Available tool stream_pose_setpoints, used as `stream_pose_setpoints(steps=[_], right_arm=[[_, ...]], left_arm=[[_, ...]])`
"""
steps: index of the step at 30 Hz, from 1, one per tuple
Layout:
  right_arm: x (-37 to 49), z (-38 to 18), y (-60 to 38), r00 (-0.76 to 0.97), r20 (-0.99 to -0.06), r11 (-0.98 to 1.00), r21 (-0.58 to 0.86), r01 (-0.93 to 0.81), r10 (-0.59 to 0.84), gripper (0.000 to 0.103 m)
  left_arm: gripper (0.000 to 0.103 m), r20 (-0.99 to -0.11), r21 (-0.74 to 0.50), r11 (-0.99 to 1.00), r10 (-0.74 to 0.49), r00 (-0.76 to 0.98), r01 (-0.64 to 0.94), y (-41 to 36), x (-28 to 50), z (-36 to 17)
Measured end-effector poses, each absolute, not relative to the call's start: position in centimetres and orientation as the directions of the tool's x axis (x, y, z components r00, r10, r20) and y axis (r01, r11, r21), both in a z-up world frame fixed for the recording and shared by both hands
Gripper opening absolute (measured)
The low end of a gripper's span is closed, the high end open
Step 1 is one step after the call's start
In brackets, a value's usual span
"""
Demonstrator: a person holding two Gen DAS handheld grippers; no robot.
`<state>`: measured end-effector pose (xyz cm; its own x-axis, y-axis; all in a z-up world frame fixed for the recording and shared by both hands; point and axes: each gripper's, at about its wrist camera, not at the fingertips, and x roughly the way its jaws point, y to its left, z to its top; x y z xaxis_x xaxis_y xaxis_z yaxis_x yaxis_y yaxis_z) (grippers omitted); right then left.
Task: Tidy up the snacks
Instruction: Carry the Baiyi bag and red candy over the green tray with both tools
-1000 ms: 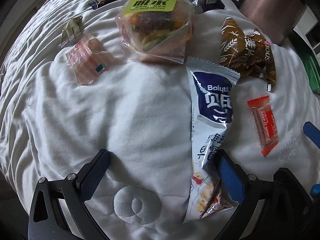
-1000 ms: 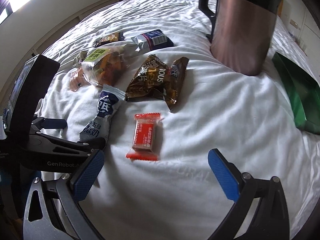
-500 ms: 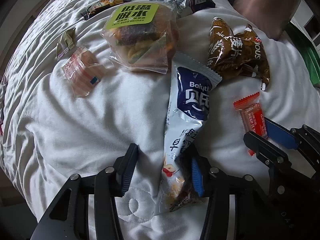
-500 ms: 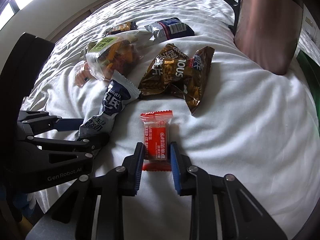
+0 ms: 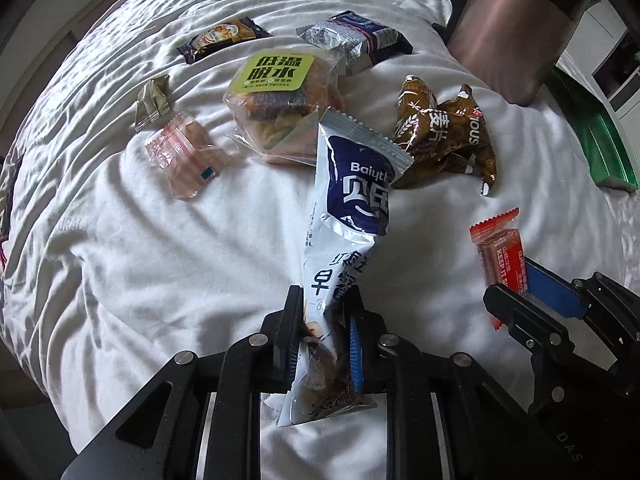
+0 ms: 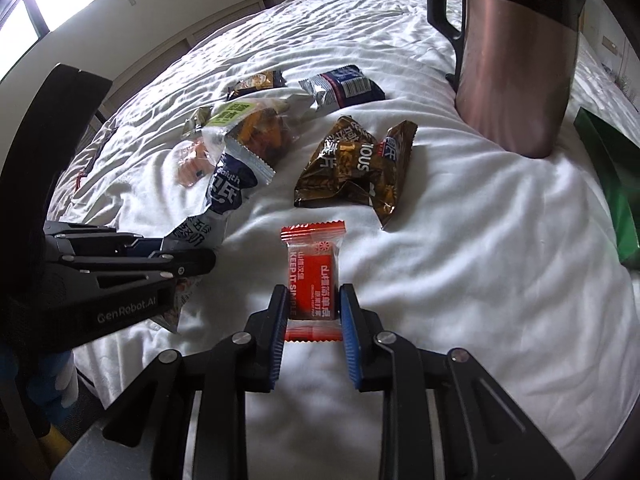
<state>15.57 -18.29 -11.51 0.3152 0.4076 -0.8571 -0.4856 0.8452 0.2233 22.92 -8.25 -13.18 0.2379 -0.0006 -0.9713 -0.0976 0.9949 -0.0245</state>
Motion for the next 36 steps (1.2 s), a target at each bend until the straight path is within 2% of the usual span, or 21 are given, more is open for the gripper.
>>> stream_pose_setpoints(steps=[7, 16, 19, 28, 36], right_arm=[[12.9, -9.1, -20.9, 0.363, -0.838, 0.863, 0.224, -0.453, 0.408, 0.000], [10.1, -6.2, -29.7, 0.471, -0.817, 0.929, 0.198, -0.313, 0.333, 0.000], [9.9, -5.1, -33.1, 0.509, -0.811, 0.950, 0.178, -0.255, 0.289, 0.000], [12.5, -1.6, -42.9, 0.627, -0.770, 0.993, 0.094, -0.077, 0.122, 0.000], [20.9, -1.3, -51.2, 0.681, -0.732, 0.995, 0.054, 0.078, -0.014, 0.000]], left_arm=[[0.016, -0.960, -0.052, 0.997, -0.034, 0.278, -0.060, -8.8, 21.5, -9.9], [0.016, -0.929, -0.085, 0.987, -0.128, 0.346, 0.136, -14.8, 15.5, -6.8], [0.016, -0.919, -0.095, 0.973, -0.167, 0.356, 0.210, -18.4, 15.6, -5.6], [0.016, -0.882, -0.095, 0.925, -0.249, 0.401, 0.367, -28.5, 19.7, -1.9], [0.016, -0.851, -0.083, 0.905, -0.283, 0.443, 0.418, -37.0, 27.8, -1.3]])
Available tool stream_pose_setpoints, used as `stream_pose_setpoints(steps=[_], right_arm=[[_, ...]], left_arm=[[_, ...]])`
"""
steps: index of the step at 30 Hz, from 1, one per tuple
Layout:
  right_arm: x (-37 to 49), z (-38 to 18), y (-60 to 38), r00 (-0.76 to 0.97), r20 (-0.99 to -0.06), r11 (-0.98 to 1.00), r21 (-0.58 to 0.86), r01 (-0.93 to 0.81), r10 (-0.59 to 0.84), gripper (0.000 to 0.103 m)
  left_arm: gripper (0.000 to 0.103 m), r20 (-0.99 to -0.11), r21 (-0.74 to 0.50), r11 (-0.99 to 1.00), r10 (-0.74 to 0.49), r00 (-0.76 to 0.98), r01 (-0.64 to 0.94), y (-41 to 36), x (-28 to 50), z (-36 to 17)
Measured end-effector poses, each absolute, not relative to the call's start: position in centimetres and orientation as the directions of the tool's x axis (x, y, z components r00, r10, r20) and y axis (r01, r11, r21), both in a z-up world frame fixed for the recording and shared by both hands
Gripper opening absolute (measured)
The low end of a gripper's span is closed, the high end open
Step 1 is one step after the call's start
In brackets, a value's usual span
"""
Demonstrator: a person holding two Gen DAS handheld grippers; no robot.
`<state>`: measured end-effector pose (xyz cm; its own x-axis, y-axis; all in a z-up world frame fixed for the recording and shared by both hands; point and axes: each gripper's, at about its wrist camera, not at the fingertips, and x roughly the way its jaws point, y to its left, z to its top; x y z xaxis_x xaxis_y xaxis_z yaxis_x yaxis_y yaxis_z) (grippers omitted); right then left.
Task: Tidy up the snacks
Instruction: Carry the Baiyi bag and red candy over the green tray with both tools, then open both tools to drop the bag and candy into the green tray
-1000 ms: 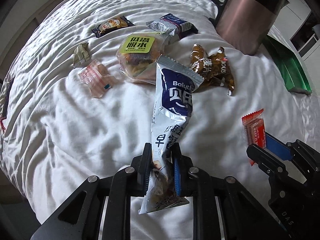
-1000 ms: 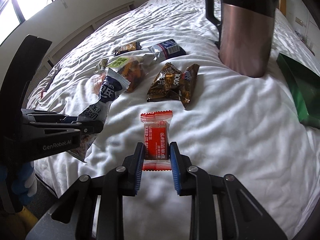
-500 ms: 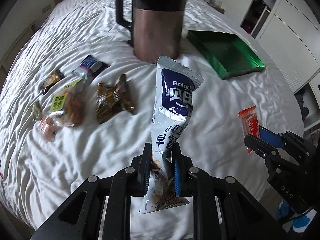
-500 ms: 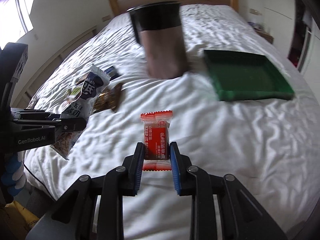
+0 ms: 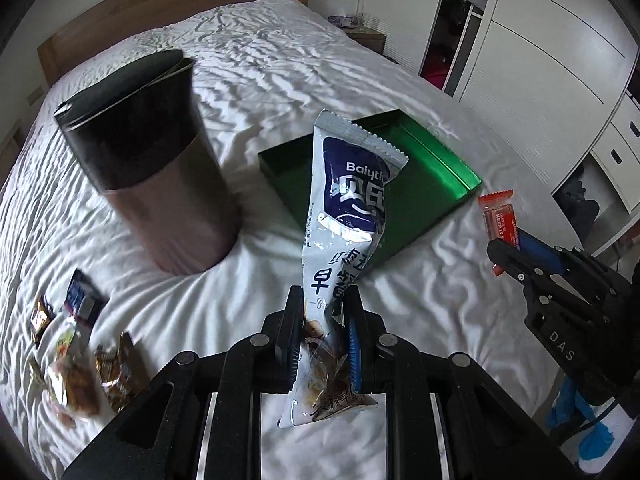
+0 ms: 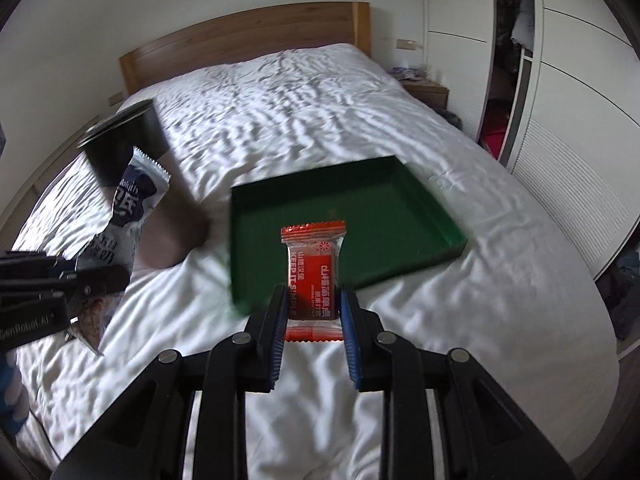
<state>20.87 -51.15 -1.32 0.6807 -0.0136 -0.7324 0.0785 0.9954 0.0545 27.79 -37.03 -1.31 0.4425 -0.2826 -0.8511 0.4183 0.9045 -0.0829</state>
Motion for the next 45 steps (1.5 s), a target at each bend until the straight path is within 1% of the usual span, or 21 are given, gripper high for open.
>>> stream_pose_setpoints(steps=[4, 8, 15, 22, 30, 32, 33, 36, 39, 41, 42, 45], right_arm=[[25.8, -3.3, -53.6, 0.657, -0.752, 0.991, 0.033, 0.130, -0.060, 0.000], [29.8, -6.8, -55.6, 0.602, -0.794, 0.984, 0.025, 0.177, -0.088, 0.000], [32.5, -11.6, -57.8, 0.533, -0.841, 0.975, 0.028, 0.219, -0.096, 0.000], [32.7, -12.4, -58.2, 0.544, -0.834, 0.977, 0.036, 0.212, -0.087, 0.000], [33.1, -12.3, -57.9, 0.523, -0.846, 0.977, 0.011, 0.215, -0.106, 0.000], [33.3, -12.3, -57.9, 0.516, -0.849, 0.976, -0.002, 0.216, -0.115, 0.012], [33.4, -12.3, -57.9, 0.512, -0.850, 0.976, -0.010, 0.218, -0.123, 0.012], [33.1, -11.5, -58.1, 0.530, -0.838, 0.973, -0.007, 0.230, -0.131, 0.016], [31.4, -8.6, -58.3, 0.588, -0.794, 0.967, 0.005, 0.254, -0.150, 0.021], [29.1, -5.6, -57.9, 0.647, -0.743, 0.964, 0.010, 0.266, -0.171, 0.028], [27.9, -4.1, -57.7, 0.674, -0.717, 0.963, 0.017, 0.269, -0.176, 0.030], [22.8, 1.5, -56.1, 0.759, -0.618, 0.964, 0.013, 0.267, -0.202, 0.031]], left_arm=[[0.016, -0.862, -0.067, 0.901, -0.268, 0.430, 0.428, -40.7, 32.0, -3.5], [0.016, -0.883, -0.051, 0.892, -0.250, 0.397, 0.448, -43.6, 35.1, -6.4], [0.016, -0.921, -0.056, 0.891, -0.220, 0.323, 0.450, -45.5, 38.1, -11.2], [0.017, -0.929, -0.053, 0.897, -0.206, 0.309, 0.439, -46.0, 38.5, -13.4], [0.017, -0.927, -0.017, 0.895, -0.182, 0.329, 0.446, -46.3, 38.2, -13.6], [0.018, -0.927, -0.015, 0.895, -0.179, 0.329, 0.446, -46.4, 38.3, -13.6], [0.018, -0.927, -0.015, 0.894, -0.180, 0.329, 0.447, -46.5, 38.3, -13.7], [0.018, -0.925, -0.015, 0.895, -0.182, 0.335, 0.446, -46.5, 38.5, -13.5], [0.018, -0.908, -0.011, 0.895, -0.195, 0.369, 0.447, -45.7, 38.0, -11.8], [0.018, -0.898, -0.036, 0.895, -0.225, 0.379, 0.445, -44.8, 37.1, -10.2], [0.018, -0.891, -0.042, 0.894, -0.236, 0.388, 0.446, -44.2, 36.6, -9.2], [0.018, -0.853, -0.044, 0.890, -0.269, 0.446, 0.454, -42.0, 33.7, -5.4]])
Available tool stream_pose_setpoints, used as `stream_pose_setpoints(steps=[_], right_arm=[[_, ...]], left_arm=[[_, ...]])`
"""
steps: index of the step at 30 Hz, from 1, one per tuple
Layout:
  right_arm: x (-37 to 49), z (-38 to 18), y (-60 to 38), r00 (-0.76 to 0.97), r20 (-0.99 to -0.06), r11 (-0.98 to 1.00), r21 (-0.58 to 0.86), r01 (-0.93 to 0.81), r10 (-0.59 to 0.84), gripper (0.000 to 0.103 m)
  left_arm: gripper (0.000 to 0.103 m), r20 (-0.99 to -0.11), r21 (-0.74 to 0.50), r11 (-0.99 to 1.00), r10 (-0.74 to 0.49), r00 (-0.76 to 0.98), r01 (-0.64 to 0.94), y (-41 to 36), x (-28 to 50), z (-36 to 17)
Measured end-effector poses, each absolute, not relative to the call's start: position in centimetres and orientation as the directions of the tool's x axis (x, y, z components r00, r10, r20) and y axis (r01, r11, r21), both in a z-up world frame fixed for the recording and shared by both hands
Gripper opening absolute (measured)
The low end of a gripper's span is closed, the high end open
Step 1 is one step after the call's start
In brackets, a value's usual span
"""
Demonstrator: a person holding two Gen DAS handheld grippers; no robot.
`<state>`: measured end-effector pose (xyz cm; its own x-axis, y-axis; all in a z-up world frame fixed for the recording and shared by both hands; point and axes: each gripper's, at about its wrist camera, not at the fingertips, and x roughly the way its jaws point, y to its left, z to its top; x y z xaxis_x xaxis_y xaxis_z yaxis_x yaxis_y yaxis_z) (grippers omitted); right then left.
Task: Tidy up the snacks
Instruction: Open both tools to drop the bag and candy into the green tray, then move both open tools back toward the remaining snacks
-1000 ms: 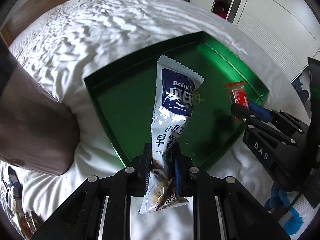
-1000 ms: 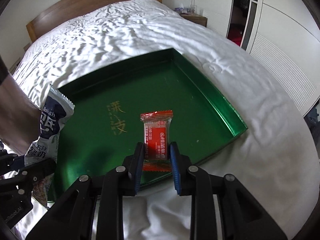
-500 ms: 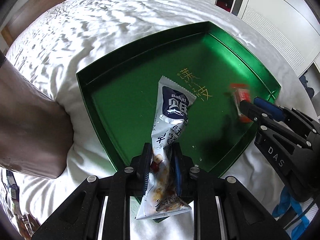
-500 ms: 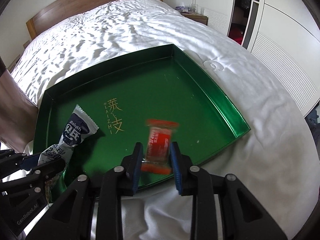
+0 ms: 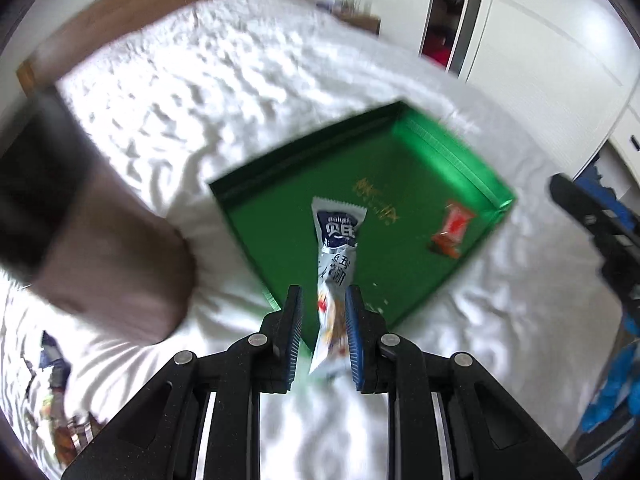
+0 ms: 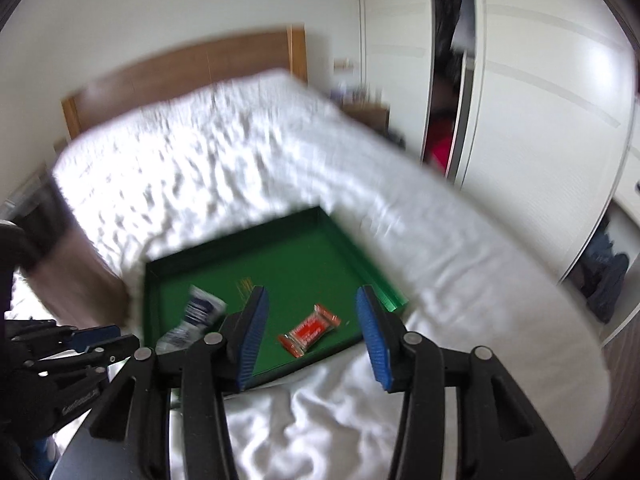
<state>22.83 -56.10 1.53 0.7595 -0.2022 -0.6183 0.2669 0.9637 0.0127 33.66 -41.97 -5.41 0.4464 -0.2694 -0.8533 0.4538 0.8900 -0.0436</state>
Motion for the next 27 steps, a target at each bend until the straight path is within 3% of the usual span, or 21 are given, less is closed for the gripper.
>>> stream_pose_setpoints(steps=[6, 9, 11, 16, 27], right_arm=[[13.1, 11.6, -52.9, 0.869, -0.447, 0.969, 0.023, 0.248, -0.212, 0.034], [9.0, 15.6, -50.7, 0.895, -0.400, 0.974, 0.021, 0.225, -0.198, 0.049], [6.5, 17.8, -48.7, 0.911, -0.371, 0.981, 0.005, 0.196, -0.180, 0.050], [3.0, 19.7, -44.1, 0.916, -0.387, 0.994, -0.010, 0.108, -0.103, 0.050], [-1.7, 18.6, -34.1, 0.906, -0.419, 0.998, -0.009, -0.068, 0.058, 0.050]], left_arm=[[0.018, -0.753, -0.080, 0.881, -0.360, 0.551, 0.466, -34.8, 26.2, 2.6], [0.018, -0.717, -0.094, 0.885, -0.377, 0.586, 0.455, -31.1, 22.7, 5.8], [0.019, -0.691, -0.084, 0.896, -0.368, 0.623, 0.436, -28.0, 20.7, 7.5], [0.026, -0.664, -0.082, 0.940, -0.300, 0.685, 0.332, -19.0, 17.0, 9.7], [0.027, -0.683, -0.044, 0.999, -0.018, 0.730, -0.017, 1.3, 10.0, 7.6]])
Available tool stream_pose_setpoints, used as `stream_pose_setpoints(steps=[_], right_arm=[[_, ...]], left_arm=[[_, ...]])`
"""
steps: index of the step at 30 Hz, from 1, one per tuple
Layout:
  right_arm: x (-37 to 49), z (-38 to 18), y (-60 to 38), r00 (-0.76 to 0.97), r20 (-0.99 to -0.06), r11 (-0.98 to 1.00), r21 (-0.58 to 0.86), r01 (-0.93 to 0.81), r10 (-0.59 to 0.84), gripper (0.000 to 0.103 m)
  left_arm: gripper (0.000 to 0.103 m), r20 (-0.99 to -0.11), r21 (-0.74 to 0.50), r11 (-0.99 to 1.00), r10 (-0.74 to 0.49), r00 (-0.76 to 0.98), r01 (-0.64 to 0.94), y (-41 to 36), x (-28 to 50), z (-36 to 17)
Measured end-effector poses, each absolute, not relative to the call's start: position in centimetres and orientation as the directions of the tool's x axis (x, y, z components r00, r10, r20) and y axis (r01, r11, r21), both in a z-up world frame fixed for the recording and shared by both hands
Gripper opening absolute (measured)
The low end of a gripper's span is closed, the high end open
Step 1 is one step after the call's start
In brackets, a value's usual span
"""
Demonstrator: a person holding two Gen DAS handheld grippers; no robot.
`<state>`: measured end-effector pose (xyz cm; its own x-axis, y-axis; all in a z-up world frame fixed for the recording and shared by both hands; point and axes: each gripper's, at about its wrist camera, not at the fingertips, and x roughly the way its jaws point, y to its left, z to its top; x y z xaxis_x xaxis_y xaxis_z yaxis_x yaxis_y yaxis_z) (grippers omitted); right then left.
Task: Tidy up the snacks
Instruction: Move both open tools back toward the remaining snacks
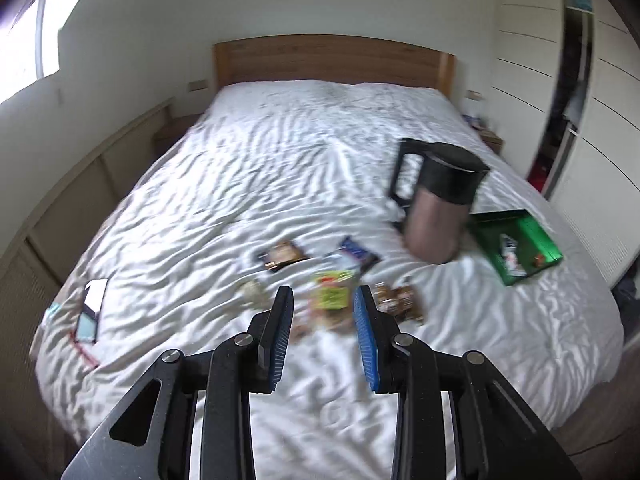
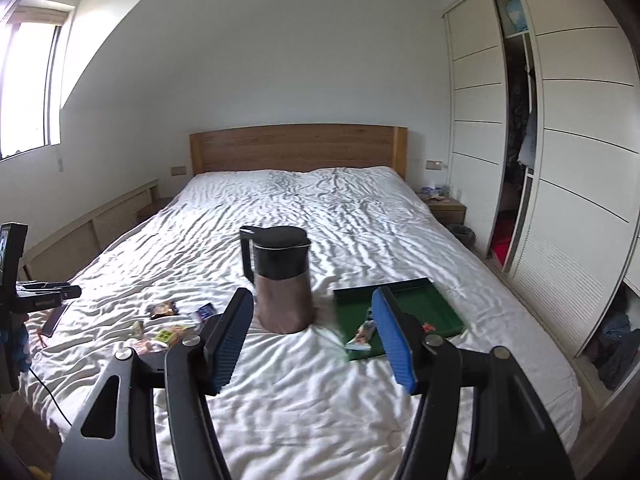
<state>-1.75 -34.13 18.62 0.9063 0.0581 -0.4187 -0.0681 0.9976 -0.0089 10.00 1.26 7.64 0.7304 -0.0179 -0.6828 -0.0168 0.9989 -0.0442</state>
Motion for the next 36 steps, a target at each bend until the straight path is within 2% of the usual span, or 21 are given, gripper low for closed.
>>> stream_pose_setpoints(steps=[8, 11, 15, 20, 27, 36], right_arm=[[-4.4, 18.3, -30.0, 0.894, -0.421, 0.987, 0.029, -0.156, 0.153, 0.051], [-5.5, 18.1, -28.4, 0.888, -0.420, 0.981, 0.028, -0.192, 0.185, 0.051], [-7.0, 17.9, -26.2, 0.879, -0.430, 0.975, 0.020, -0.221, 0.208, 0.051], [-7.8, 16.8, -23.9, 0.860, -0.463, 0.971, 0.005, -0.239, 0.214, 0.051], [-5.5, 13.9, -22.0, 0.811, -0.536, 0.961, 0.000, -0.277, 0.234, 0.051], [0.6, 7.5, -20.7, 0.719, -0.643, 0.952, 0.057, -0.299, 0.264, 0.051]], left_arm=[[0.027, -0.695, -0.066, 0.981, 0.087, 0.714, -0.184, 9.9, 4.5, 5.1], [0.028, -0.692, -0.090, 0.976, 0.081, 0.718, -0.197, 11.3, 2.6, 4.3], [0.038, -0.680, -0.125, 0.973, 0.058, 0.731, -0.194, 12.2, 0.4, 3.9], [0.038, -0.681, -0.153, 0.974, 0.019, 0.732, -0.168, 12.6, -1.0, 3.0], [0.038, -0.715, -0.163, 0.972, 0.002, 0.699, -0.170, 12.9, 0.0, 0.5], [0.038, -0.793, -0.140, 0.980, -0.024, 0.608, -0.144, 10.7, 4.8, -4.1]])
